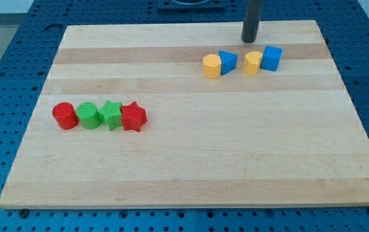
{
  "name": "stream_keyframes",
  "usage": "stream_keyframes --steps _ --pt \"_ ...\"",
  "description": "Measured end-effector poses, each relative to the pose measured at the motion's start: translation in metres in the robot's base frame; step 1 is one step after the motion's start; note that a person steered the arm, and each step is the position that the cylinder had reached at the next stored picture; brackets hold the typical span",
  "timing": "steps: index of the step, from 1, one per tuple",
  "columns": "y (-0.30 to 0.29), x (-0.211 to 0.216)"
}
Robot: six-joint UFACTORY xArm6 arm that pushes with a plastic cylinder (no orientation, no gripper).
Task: Push the red star down a bit
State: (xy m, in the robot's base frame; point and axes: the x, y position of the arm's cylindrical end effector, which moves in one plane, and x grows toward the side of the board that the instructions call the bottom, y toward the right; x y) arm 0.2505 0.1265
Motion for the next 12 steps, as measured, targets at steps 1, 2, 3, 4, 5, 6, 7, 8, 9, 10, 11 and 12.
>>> stream_keyframes --steps 1,2,3,4,5,6,7,8,9,10,11,12 --pt "-0.038 0.004" --pt "-0.121 0.034" --pt "-0.162 0.08" --pt "-0.191 0.119" --pt "-0.2 0.138" --pt "-0.211 0.166" --pt "-0.219 0.171" --pt "-0.219 0.171" --pt "-0.227 0.18" --pt "-0.232 0.199" --pt "-0.227 0.219" --pt "-0.219 0.226"
